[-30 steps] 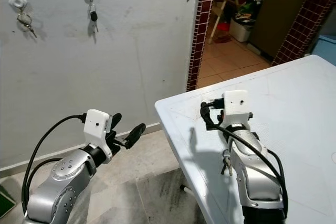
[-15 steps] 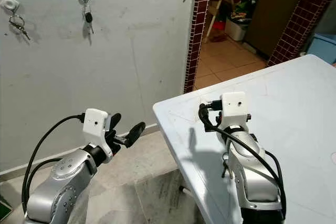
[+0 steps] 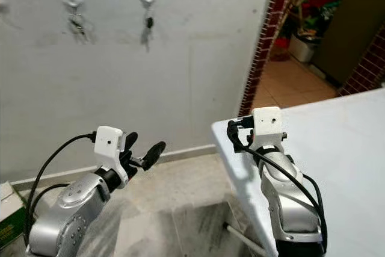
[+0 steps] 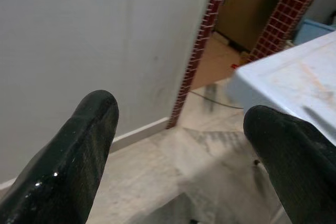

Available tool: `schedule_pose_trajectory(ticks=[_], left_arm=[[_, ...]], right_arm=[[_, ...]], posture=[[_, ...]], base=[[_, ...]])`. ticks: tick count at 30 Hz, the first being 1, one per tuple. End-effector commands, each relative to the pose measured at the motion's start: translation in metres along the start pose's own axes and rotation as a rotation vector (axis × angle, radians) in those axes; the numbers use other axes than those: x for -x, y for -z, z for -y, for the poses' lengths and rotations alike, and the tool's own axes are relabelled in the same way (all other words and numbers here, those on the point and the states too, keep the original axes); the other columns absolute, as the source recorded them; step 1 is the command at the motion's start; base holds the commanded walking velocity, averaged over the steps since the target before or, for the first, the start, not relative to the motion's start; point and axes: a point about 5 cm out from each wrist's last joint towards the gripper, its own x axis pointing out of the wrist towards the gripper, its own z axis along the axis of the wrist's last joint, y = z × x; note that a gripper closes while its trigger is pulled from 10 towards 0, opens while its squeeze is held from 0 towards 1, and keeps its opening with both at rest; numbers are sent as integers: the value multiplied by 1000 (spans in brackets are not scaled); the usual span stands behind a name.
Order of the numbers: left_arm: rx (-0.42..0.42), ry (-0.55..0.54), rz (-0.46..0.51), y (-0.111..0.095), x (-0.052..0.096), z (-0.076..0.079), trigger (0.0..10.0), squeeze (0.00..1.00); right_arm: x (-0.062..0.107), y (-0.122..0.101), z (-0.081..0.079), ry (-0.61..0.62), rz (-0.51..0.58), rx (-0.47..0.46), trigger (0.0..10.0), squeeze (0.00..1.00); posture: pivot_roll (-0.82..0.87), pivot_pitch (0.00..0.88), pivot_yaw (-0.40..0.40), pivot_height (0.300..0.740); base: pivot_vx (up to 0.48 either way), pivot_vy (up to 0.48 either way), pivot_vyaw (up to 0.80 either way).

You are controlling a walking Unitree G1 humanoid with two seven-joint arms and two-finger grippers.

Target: Hang keys on a hook

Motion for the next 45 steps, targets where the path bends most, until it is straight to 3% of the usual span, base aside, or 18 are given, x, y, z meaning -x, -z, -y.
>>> schedule_pose_trajectory(ticks=[1,17,27,45], left_arm=[[-6,22,9,-4,-2,6,10000,0],[-13,23,11,-5,-3,6,10000,0],[-29,28,28,-8,-5,5,10000,0],[-33,1,51,-11,-12,4,10000,0]], right_arm=[[-1,0,4,14,-2,3,10000,0],[-4,-2,4,21,4,0,10000,0],[-6,-3,4,23,10,1,10000,0],[-10,-17,4,26,50,35,10000,0]], posture=[[-41,0,-2,740],[-39,0,4,740],[-37,0,5,740],[-49,0,-3,740]], base=[[0,337,0],[0,335,0],[0,0,0],[0,0,-770]])
